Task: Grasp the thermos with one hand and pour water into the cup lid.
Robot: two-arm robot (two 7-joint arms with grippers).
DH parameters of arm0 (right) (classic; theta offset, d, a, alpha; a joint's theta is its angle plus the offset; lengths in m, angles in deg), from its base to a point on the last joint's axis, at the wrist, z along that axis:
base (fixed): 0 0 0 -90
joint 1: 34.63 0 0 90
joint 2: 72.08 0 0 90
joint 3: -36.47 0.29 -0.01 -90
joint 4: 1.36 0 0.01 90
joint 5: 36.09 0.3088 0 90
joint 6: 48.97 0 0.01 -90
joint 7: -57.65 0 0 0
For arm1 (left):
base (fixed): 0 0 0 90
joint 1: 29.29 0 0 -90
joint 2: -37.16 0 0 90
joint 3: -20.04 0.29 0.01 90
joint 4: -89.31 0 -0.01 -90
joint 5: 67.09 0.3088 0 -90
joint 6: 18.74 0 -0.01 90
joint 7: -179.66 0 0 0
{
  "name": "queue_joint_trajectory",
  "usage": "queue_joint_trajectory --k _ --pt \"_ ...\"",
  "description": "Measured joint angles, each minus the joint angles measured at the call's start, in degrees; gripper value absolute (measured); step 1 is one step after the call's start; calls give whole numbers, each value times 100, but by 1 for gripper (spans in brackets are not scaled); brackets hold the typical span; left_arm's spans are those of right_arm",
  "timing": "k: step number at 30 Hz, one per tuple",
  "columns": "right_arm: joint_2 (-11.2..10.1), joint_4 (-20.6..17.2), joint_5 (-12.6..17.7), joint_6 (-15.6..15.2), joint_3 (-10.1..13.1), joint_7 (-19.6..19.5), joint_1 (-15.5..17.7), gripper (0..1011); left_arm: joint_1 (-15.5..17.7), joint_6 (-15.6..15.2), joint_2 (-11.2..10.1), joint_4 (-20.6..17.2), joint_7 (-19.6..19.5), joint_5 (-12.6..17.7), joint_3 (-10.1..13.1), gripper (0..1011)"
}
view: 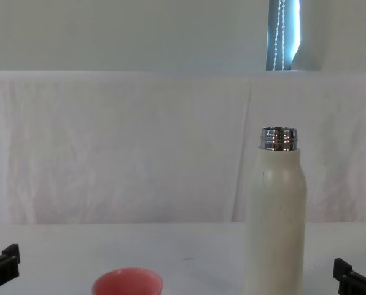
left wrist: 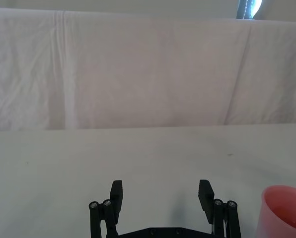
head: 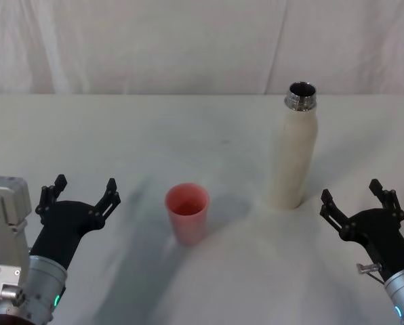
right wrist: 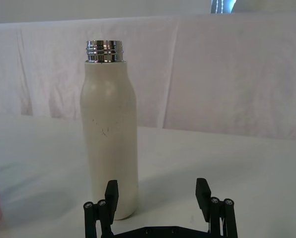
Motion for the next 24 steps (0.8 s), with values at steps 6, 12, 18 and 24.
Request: queue_joint_trajectory --k 6,12,18,24 --pt "0 0 1 1 0 0 0 1003 0 0 0 0 0 0 0 1001" --pt "0 0 3 1 0 0 -1 1003 0 0 0 0 0 0 0 1001" --pt "0 0 3 2 0 0 -1 1003 0 0 0 0 0 0 0 1001" --pt "0 0 3 2 0 0 0 1003 0 0 0 0 0 0 0 1001"
